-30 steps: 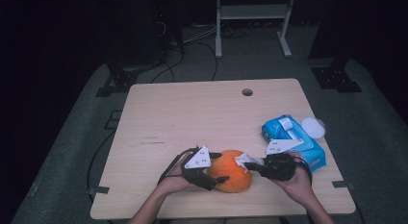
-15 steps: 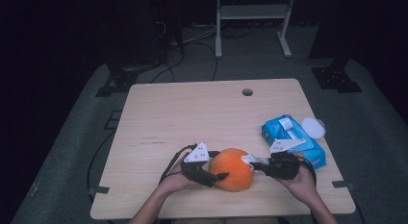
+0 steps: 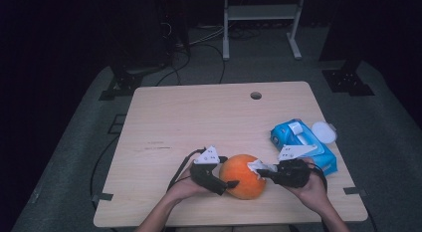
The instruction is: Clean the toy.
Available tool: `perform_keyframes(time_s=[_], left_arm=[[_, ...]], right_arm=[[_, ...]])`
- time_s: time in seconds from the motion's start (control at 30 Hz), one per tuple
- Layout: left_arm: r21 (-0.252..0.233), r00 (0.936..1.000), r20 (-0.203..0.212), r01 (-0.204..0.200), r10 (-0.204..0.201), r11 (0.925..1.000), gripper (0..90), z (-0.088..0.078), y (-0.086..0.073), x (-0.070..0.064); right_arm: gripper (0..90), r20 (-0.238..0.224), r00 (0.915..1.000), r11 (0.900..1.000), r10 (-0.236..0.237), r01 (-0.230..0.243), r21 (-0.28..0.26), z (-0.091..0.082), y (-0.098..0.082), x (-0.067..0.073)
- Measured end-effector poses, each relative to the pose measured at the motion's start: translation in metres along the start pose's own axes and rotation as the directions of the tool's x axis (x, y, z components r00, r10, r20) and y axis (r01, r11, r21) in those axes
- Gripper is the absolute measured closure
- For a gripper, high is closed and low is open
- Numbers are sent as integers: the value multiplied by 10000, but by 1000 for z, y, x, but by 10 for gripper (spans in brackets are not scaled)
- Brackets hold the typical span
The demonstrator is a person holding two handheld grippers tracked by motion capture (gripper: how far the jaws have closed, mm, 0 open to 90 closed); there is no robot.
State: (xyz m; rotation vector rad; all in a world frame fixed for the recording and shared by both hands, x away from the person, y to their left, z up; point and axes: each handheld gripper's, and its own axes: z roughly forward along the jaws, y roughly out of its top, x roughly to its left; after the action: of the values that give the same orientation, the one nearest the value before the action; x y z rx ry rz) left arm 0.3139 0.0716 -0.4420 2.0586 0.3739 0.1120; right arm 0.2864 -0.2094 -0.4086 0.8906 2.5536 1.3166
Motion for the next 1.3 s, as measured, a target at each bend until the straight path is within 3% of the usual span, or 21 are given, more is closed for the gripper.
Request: perform_keyframes(time_s=[0.1, 0.17, 0.23, 0.3, 0.43, 0.53, 0.6, 0.7, 0.73, 0.83, 0.93, 1.07, 1.13, 1.23, 1.3], left_arm=[[-307, 9954, -565, -794, 776, 9964, 247, -6, 7, -6], [-537, 9821, -1175, -1541, 1470, 9866, 271, -11, 14, -12], [-493, 9721, -1403, -1964, 1879, 9793, 272, -13, 17, -16], [-402, 9698, -1398, -2071, 1997, 9775, 273, -12, 16, -18], [-440, 9735, -1279, -1963, 1894, 9796, 272, -8, 14, -18], [-276, 9720, -1043, -2143, 2104, 9764, 252, -5, 14, -22], [-220, 9761, -831, -2032, 2008, 9789, 217, -4, 13, -22], [-540, 9906, -436, -1318, 1295, 9898, 177, -6, 12, -15], [-613, 9924, -402, -1185, 1162, 9911, 180, -6, 12, -14], [-646, 9912, -567, -1231, 1195, 9903, 245, -5, 11, -15], [-508, 9862, -669, -1549, 1514, 9866, 253, -5, 13, -19], [-476, 9877, -584, -1482, 1453, 9878, 227, -5, 11, -18], [-475, 9910, -585, -1234, 1205, 9912, 185, -5, 11, -14], [-458, 9973, -536, -529, 504, 9976, 104, -3, 9, -8], [-447, 9997, -229, 46, -56, 9990, 86, 0, 6, -3]], right_arm=[[823, 34, 9994, 9993, -331, 332, -191, 0, 8, 10], [823, 113, 9986, 9976, -512, 517, -467, -3, 13, 16], [823, 223, 9977, 9961, -641, 653, -587, -6, 16, 18], [823, 252, 9978, 9966, -620, 633, -536, -5, 13, 15], [824, 406, 9988, 9990, -258, 272, -360, -3, 4, 4], [824, 387, 9987, 9976, -318, 340, -595, -5, 7, 7], [824, 172, 9986, 9962, -492, 503, -709, -7, 11, 12], [824, 123, 9986, 9971, -509, 515, -553, -4, 9, 11], [824, 109, 9990, 9978, -444, 449, -489, -3, 7, 8], [824, 63, 9999, 9987, -156, 159, -484, -4, 4, 3], [824, 292, 9978, 9964, -599, 615, -584, -6, 10, 14], [824, 210, 9963, 9957, -829, 837, -408, -4, 12, 18], [824, 125, 9970, 9967, -765, 768, -275, -2, 9, 15], [824, 133, 9982, 9982, -591, 592, -107, -2, 4, 10], [824, 66, 9984, 9983, -570, 571, -83, -3, 3, 9]])
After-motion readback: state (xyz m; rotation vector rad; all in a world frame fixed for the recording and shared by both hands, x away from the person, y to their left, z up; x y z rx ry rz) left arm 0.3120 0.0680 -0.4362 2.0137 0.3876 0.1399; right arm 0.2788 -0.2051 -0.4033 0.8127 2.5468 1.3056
